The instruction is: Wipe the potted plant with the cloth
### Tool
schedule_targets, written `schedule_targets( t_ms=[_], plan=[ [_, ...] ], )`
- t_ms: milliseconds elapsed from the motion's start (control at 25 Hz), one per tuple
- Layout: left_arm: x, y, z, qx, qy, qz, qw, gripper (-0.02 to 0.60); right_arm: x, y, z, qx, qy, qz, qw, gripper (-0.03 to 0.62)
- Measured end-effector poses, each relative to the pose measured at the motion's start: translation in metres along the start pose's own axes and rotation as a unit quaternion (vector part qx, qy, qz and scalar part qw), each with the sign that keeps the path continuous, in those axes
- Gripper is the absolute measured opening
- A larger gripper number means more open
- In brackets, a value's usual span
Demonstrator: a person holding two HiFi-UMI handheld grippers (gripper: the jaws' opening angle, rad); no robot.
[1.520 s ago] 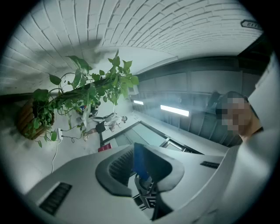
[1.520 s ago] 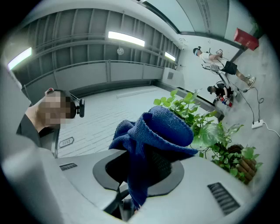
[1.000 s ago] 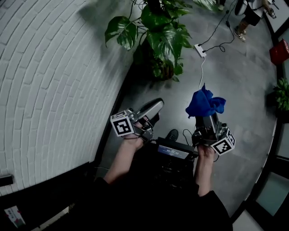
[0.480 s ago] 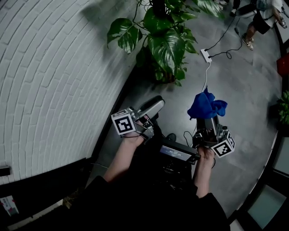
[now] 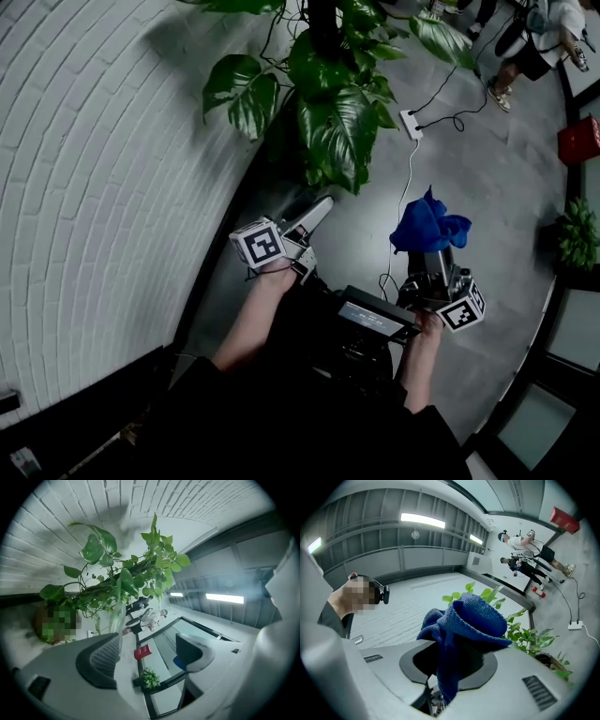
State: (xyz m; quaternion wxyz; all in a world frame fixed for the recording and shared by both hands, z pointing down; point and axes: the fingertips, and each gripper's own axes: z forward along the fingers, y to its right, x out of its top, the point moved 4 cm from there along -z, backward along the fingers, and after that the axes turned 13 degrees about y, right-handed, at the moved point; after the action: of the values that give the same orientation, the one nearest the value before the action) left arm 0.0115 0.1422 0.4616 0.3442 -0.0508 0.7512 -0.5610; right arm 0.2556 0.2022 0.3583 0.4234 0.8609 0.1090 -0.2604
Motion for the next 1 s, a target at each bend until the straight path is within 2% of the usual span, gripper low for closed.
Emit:
schedule_targets(
  t_ms=[120,400,680,800,840,920,1000],
  plan=[
    [0.014,-0.03,0.021,0.019,0.0,-0.005,0.9998,0.374,-0.009,0.008,0.03,0.0,-0.001,0.01,1.0,0.109],
    [0.029,-0.079,0.069,0.038,-0.026,-0.003,0.9989,0.376,-0.026,0.041,0.064,-0.035,-0.023,-0.031,0.999,0.109],
    [0.027,-0.1,0.101,0.028,-0.05,-0.045,0.9974,0.364,-0.04,0.043,0.084,-0.05,-0.037,-0.046,0.997,0.109],
    [0.03,-0.105,0.105,0.002,-0.057,-0.054,0.9969,0.22,-0.051,0.05,0.092,-0.057,-0.039,-0.05,0.996,0.109],
    [0.03,-0.106,0.104,-0.004,-0.06,-0.057,0.9965,0.146,-0.053,0.052,0.094,-0.057,-0.042,-0.05,0.996,0.109],
    [0.029,-0.108,0.102,-0.008,-0.068,-0.057,0.996,0.067,-0.056,0.054,0.101,-0.055,-0.051,-0.054,0.996,0.109],
    [0.029,-0.111,0.099,-0.005,-0.077,-0.055,0.9955,0.036,-0.057,0.058,0.11,-0.053,-0.064,-0.061,0.995,0.109]
  ],
)
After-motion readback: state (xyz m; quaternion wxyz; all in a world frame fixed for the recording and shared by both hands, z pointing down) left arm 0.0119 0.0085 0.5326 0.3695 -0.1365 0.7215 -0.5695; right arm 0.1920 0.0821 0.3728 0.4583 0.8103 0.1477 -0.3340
